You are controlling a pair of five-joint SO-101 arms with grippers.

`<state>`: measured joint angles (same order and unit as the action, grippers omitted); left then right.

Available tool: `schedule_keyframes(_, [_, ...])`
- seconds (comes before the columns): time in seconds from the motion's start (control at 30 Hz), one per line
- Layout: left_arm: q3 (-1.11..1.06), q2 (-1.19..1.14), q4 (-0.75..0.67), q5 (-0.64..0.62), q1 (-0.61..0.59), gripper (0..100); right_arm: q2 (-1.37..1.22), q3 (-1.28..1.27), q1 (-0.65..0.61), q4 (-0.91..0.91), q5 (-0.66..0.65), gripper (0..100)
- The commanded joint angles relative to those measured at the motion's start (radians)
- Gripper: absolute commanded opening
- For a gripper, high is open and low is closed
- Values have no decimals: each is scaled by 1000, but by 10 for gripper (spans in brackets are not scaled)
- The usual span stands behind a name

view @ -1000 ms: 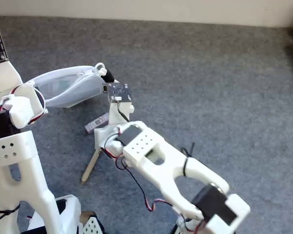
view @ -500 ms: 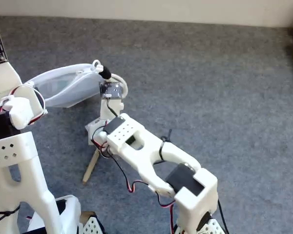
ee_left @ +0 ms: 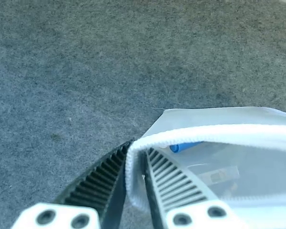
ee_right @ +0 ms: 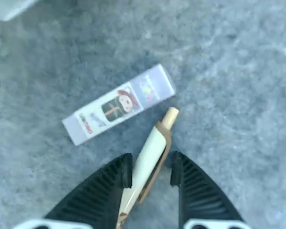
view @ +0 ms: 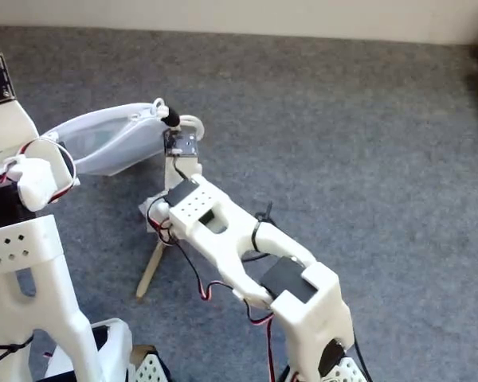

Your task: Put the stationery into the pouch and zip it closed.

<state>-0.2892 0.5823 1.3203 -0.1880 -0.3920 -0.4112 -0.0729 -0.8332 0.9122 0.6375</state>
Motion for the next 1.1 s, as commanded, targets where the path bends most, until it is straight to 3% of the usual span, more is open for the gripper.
schedule_keyframes(0.0, [-15,-21,-8,-6,-8,7,-64,87,15,140,8,139])
schedule_keyframes(0.23, [-15,-21,-8,-6,-7,7,-140,179,15,242,2,135])
schedule_keyframes(0.47, [-15,-21,-8,-6,-7,7,-162,199,15,260,-28,5])
schedule_keyframes(0.6, [-15,-21,-8,-6,-5,7,-160,193,15,262,-147,4])
schedule_keyframes(1.07, [-15,-21,-8,-6,-4,7,-51,277,12,526,-187,4])
